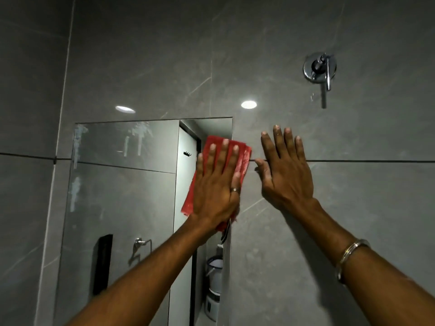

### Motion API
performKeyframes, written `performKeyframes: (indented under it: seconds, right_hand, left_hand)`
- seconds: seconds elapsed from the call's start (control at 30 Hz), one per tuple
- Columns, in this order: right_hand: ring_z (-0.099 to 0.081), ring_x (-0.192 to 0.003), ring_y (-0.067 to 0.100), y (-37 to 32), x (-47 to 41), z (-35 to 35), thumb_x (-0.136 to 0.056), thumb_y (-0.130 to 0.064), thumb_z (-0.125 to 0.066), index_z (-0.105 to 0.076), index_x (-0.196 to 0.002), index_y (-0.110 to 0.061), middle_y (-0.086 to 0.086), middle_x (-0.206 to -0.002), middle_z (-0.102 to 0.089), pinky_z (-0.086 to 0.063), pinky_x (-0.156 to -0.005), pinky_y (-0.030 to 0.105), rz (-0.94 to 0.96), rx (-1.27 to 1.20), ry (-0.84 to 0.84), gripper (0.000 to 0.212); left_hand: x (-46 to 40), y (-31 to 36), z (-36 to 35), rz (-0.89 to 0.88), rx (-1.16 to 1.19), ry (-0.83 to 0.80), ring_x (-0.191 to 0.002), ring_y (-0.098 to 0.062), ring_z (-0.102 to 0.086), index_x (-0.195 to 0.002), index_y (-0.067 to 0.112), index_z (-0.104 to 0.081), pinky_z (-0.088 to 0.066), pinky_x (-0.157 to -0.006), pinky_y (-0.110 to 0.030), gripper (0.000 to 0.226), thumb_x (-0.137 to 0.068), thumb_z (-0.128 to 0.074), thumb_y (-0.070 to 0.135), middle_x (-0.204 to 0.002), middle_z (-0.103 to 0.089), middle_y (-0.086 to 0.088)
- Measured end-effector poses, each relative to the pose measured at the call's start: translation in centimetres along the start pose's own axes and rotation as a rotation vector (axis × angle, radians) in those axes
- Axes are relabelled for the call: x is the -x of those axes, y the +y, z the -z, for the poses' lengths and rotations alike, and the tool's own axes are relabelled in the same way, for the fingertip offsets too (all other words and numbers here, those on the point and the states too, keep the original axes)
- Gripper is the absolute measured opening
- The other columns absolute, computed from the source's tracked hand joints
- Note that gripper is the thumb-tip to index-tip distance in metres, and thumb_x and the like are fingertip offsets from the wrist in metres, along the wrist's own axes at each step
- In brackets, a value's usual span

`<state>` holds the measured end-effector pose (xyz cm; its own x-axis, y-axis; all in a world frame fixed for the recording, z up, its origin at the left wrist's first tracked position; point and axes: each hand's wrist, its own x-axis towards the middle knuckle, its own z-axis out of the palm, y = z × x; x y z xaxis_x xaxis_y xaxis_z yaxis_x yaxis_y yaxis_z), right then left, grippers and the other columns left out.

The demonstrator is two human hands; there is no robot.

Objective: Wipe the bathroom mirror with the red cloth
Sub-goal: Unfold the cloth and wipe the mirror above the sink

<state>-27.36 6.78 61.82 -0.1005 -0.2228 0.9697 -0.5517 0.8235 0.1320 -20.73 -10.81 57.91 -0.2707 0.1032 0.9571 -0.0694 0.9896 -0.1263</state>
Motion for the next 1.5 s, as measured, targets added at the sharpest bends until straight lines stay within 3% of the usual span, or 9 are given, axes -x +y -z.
performKeyframes:
  seconds: [0.2,0.47,0.7,0.8,0.87,1.0,1.1,1.27,1.5]
  right_hand:
    - [0.011,-0.162,0.021,0.2,0.1,0.3,-0.104,-0.05,-0.022,-0.003,-0.166,-0.025,0.004,-0.174,0.007,0.0,-0.132,0.046,0.038,-0.004,-0.009,0.069]
    - [0.007,-0.162,0.022,-1.1,1.2,-0.9,-0.105,-0.051,-0.022,-0.004,-0.166,-0.025,0.006,-0.175,0.003,0.011,-0.131,0.035,0.045,-0.028,0.085,0.068]
    - [-0.006,-0.162,0.031,-4.4,8.6,-2.7,-0.106,-0.049,-0.019,-0.015,-0.165,-0.016,0.014,-0.173,-0.009,-0.006,-0.132,0.048,0.075,-0.133,0.037,0.068]
    - [-0.002,-0.162,0.03,-4.5,12.9,-3.8,-0.105,-0.05,-0.022,-0.013,-0.165,-0.017,0.014,-0.173,-0.008,-0.003,-0.132,0.046,0.002,-0.109,0.002,0.069]
    - [0.004,-0.161,0.026,-4.3,16.2,-4.6,-0.105,-0.052,-0.021,-0.007,-0.166,-0.018,0.012,-0.174,-0.002,0.003,-0.132,0.043,-0.027,-0.037,-0.035,0.071]
    - [0.008,-0.162,0.026,-5.0,23.3,-5.6,-0.103,-0.051,-0.026,-0.003,-0.166,-0.02,0.008,-0.174,0.006,0.009,-0.13,0.045,0.017,0.031,-0.136,0.073]
    - [0.001,-0.162,0.027,-5.0,27.3,-5.5,-0.103,-0.048,-0.031,-0.009,-0.166,-0.021,0.008,-0.174,-0.002,0.003,-0.13,0.047,0.054,0.041,-0.191,0.072]
    - [-0.003,-0.162,0.027,-4.1,26.5,-3.7,-0.104,-0.049,-0.025,-0.006,-0.166,-0.021,0.007,-0.174,-0.003,0.005,-0.132,0.042,0.11,-0.037,-0.269,0.07]
    - [0.007,-0.162,0.019,-3.4,14.5,-1.0,-0.105,-0.044,-0.025,-0.001,-0.163,-0.027,0.003,-0.174,0.001,0.01,-0.131,0.032,0.007,-0.157,-0.158,0.065]
  left_hand:
    - [-7.4,-1.1,1.9,0.265,0.022,0.09,-0.16,-0.033,0.015,-0.165,0.015,0.007,0.005,-0.129,-0.059,0.07,-0.109,-0.02,0.046,-0.174,0.015,-0.012]
    - [-8.6,0.2,1.1,0.243,0.028,0.147,-0.161,-0.035,0.006,-0.165,0.016,-0.002,0.005,-0.129,-0.058,0.071,-0.106,-0.021,0.049,-0.175,0.003,-0.012]
    - [5.1,2.5,-2.5,0.274,0.063,0.139,-0.161,-0.039,-0.006,-0.165,0.012,-0.01,0.002,-0.128,-0.056,0.071,-0.108,-0.033,0.049,-0.174,-0.008,-0.017]
    - [13.1,3.2,-4.5,0.231,0.085,0.092,-0.161,-0.038,-0.001,-0.165,0.014,-0.001,0.003,-0.129,-0.058,0.07,-0.108,-0.02,0.05,-0.174,0.005,-0.012]
    - [19.1,3.8,-6.2,0.23,0.074,0.048,-0.161,-0.036,0.005,-0.165,0.017,0.002,0.006,-0.13,-0.057,0.076,-0.105,-0.033,0.048,-0.174,0.012,-0.009]
    - [33.6,5.8,-8.5,0.257,0.081,-0.08,-0.161,-0.036,0.001,-0.165,0.016,-0.009,-0.018,-0.124,-0.065,0.068,-0.107,-0.029,0.043,-0.175,0.003,-0.011]
    - [40.7,6.6,-10.1,0.223,0.115,-0.256,-0.161,-0.037,0.002,-0.164,0.017,-0.02,-0.019,-0.121,-0.066,0.062,-0.107,-0.025,0.04,-0.175,0.002,-0.013]
    - [35.1,6.0,-9.5,0.276,0.118,-0.267,-0.161,-0.036,-0.006,-0.165,0.018,-0.014,-0.012,-0.126,-0.064,0.066,-0.105,-0.027,0.042,-0.175,-0.006,-0.012]
    - [12.4,2.8,-4.5,0.184,0.135,-0.004,-0.162,-0.033,0.007,-0.165,0.017,0.0,0.008,-0.129,-0.058,0.079,-0.102,-0.033,0.051,-0.175,0.008,-0.012]
